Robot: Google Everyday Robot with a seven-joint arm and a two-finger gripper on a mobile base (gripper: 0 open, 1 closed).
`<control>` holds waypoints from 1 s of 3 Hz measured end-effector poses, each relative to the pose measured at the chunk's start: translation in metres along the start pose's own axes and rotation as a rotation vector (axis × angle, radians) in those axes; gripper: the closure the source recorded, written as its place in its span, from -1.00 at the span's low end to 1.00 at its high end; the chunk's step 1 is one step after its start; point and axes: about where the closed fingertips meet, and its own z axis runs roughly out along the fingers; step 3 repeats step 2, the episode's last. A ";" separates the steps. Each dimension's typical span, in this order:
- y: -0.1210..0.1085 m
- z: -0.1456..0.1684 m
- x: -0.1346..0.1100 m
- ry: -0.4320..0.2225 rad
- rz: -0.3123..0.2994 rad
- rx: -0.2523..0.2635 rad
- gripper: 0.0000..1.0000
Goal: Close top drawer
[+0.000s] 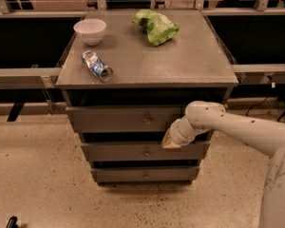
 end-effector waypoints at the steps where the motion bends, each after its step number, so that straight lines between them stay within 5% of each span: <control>1: 0.007 0.001 -0.007 -0.015 -0.029 0.019 1.00; 2: 0.035 0.003 -0.015 -0.058 -0.064 0.037 1.00; 3: 0.035 0.003 -0.015 -0.058 -0.064 0.037 1.00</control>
Offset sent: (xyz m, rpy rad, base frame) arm -0.0791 0.0163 -0.0149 0.0956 -0.0866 0.1019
